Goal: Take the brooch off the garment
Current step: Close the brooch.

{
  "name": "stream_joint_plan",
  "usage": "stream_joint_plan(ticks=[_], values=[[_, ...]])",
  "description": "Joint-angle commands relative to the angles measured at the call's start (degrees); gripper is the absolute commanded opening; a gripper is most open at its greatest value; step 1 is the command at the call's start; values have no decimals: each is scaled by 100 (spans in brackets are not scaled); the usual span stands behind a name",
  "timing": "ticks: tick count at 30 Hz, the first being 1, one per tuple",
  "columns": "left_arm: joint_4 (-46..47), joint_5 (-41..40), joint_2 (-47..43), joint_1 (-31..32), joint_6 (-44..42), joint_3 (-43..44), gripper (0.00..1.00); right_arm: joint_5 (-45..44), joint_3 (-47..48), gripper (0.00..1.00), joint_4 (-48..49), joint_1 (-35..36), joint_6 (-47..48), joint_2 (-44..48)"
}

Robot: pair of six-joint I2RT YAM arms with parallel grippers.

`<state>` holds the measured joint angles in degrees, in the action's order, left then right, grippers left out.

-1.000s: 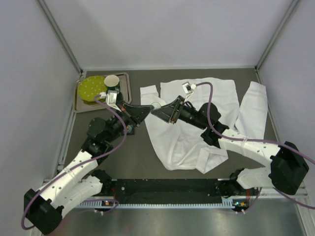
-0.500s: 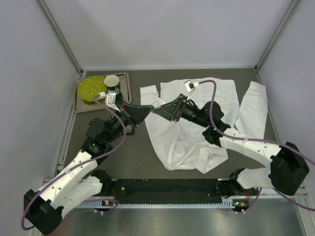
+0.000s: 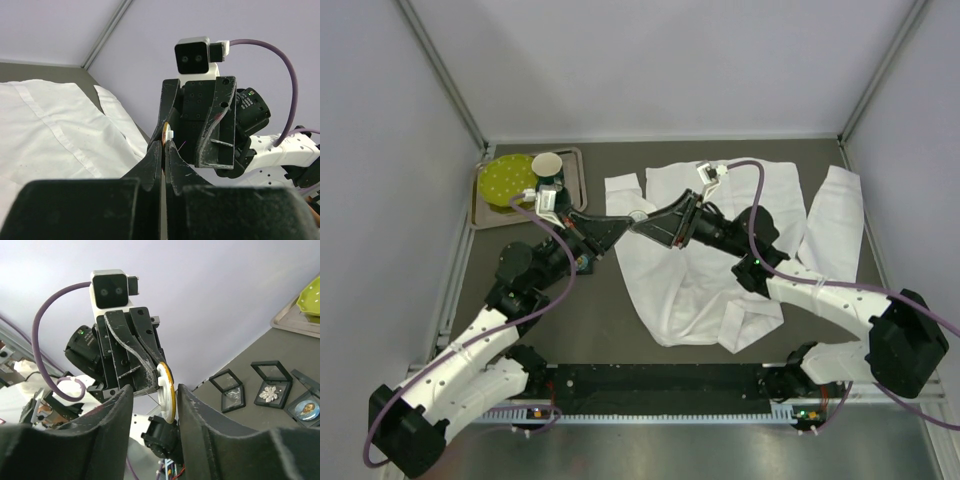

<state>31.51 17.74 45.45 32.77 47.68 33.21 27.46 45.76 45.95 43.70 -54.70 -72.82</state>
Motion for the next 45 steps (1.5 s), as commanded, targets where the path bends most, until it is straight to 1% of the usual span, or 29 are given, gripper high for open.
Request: stream_joint_plan(ticks=[1,2,3,7,10,11,13,19,35,42,45], values=[[374,54,-89,27,-22,1,0,119,-58,47,467,-37,73,66],[374,37,-80,19,-22,10,0,110,-84,55,441,-37,117,135],[374,28,-80,18,-31,1,0,110,-93,57,319,-37,161,180],[383,10,-89,27,-22,27,0,101,-155,59,81,-37,346,312],[391,19,-89,18,13,45,0,145,-243,52,317,-37,223,216],[417,37,-89,18,31,36,0,163,-199,48,335,-37,205,154],[418,46,-89,18,48,19,0,189,-129,43,405,-37,135,84],[418,72,-98,18,75,1,0,154,-50,35,406,-37,126,66],[497,212,-80,18,127,-78,0,171,74,29,476,-37,38,-75],[515,222,-54,18,136,-78,0,136,91,30,406,-46,82,-40],[471,213,-63,27,101,-43,0,137,100,34,362,-46,99,-13]])
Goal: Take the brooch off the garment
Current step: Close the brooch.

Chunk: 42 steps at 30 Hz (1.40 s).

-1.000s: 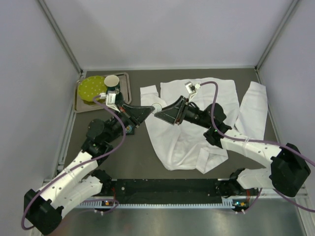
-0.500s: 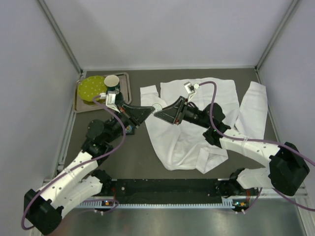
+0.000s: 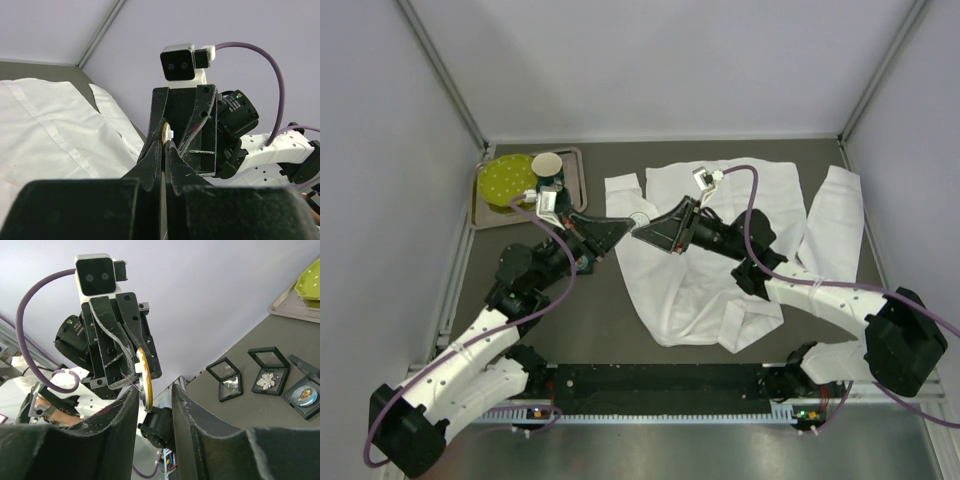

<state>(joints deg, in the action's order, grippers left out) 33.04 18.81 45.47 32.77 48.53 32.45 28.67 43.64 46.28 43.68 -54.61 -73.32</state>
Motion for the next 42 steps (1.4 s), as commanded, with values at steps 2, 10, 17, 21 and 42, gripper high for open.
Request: stream_joint_plan(ticks=[2,10,17,21,42], values=[[291,114,-74,18,-2,51,0,7,330,34,294,-44,108,72],[291,132,-39,18,-19,60,0,-1,418,35,162,-53,214,99],[238,97,-65,18,-28,95,0,-80,383,34,82,-53,249,72],[203,97,-65,27,-46,95,0,-115,312,34,83,-53,266,107],[291,141,-83,18,-11,130,0,-213,294,22,91,-44,161,81]])
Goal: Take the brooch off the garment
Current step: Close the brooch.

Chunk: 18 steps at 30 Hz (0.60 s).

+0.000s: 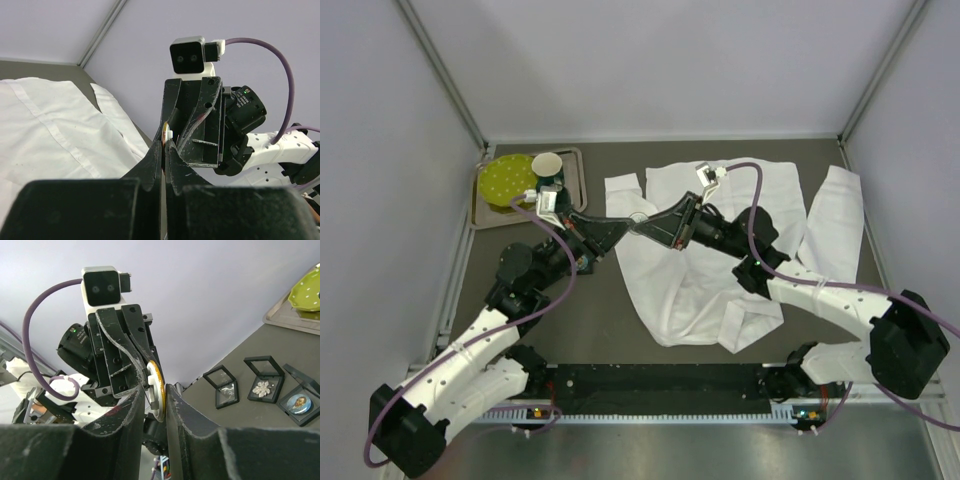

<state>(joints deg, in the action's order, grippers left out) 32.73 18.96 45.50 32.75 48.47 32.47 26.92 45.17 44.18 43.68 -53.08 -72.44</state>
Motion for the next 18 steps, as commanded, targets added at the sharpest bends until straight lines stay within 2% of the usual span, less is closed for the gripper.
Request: stream_joint_plan(ticks=[1,11,15,18], values=[[330,151,-76,21,-4,137,0,-20,150,22,327,-35,8,-24],[357,345,-6,21,-188,128,0,200,203,21,468,-44,-290,-296],[138,731,117,21,-583,365,0,297,212,16,521,-53,-387,-367],[5,671,74,29,-646,436,0,236,142,13,635,-44,-431,-367]])
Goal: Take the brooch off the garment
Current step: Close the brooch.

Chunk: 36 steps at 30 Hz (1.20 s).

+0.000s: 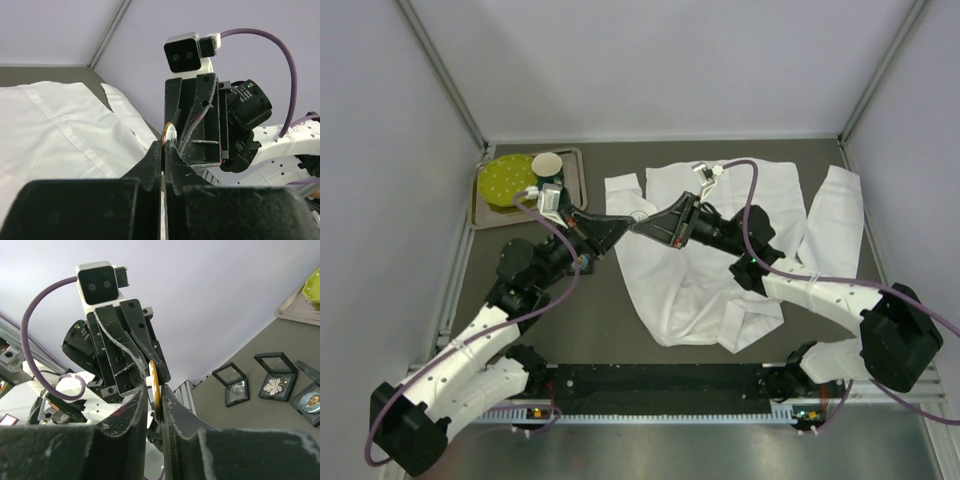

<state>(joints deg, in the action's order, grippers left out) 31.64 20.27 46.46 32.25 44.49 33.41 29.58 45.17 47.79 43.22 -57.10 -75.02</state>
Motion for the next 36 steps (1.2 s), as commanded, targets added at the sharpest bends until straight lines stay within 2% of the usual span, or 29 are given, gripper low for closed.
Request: stream_joint_plan(ticks=[1,11,17,24,32,36], values=[[149,539,-40,71,-230,298,0,-40,124,12,275,2,-38,-100],[686,881,-181,80,-476,78,0,-6,255,6,310,2,-319,-214],[677,1321,-260,80,-968,122,0,-23,229,4,441,2,-590,-293],[396,1409,-523,71,-1749,131,0,-40,124,0,1153,2,-1338,-636],[430,848,-787,71,-1857,-62,0,-646,-367,0,2251,46,-1708,-786],[957,487,-831,71,-1576,-378,0,-1121,-342,0,2200,177,-1585,-777]])
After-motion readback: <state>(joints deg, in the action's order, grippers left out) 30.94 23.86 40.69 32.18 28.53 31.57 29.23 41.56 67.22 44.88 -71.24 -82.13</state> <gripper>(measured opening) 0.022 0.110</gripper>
